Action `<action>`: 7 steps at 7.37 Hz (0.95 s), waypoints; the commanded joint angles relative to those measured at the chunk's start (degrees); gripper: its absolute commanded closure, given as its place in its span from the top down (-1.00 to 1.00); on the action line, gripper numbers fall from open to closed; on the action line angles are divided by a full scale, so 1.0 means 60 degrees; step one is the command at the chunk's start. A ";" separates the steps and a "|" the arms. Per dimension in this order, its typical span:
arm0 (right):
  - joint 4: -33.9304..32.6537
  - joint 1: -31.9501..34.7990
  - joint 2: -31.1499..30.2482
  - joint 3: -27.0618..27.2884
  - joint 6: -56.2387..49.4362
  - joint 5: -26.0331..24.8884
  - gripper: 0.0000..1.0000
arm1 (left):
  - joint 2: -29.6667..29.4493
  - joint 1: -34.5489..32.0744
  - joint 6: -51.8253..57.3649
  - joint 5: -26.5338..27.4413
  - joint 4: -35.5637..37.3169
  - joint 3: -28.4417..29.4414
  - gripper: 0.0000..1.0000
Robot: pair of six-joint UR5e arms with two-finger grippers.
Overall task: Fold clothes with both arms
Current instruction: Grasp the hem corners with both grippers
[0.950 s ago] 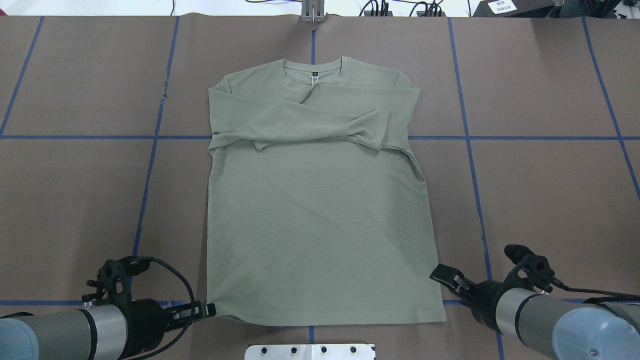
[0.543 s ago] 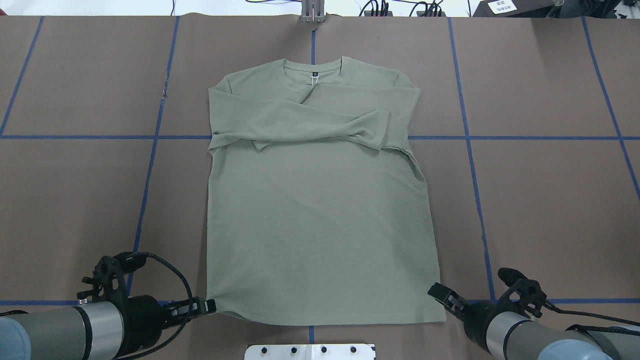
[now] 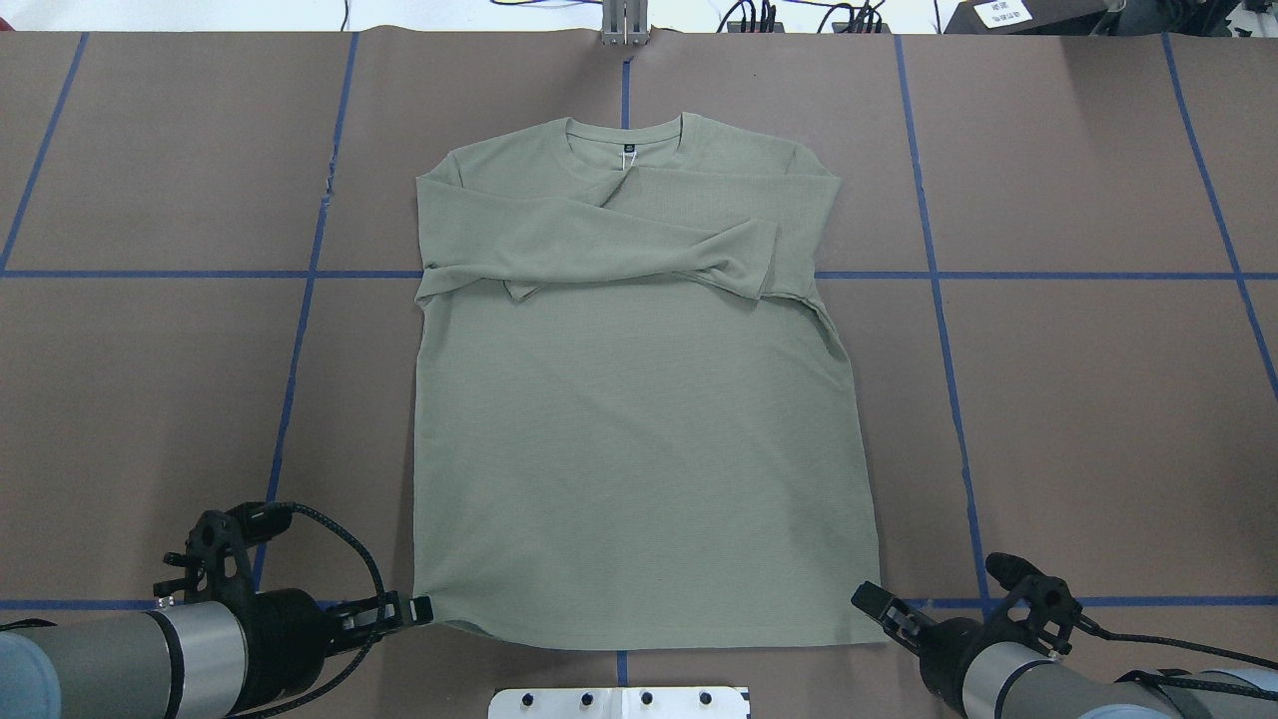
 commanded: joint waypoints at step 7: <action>-0.0015 -0.0084 0.0197 -0.0148 -0.0044 -0.0082 0.30 | -0.0020 0.0000 0.0000 0.0000 0.0000 -0.0025 -1.00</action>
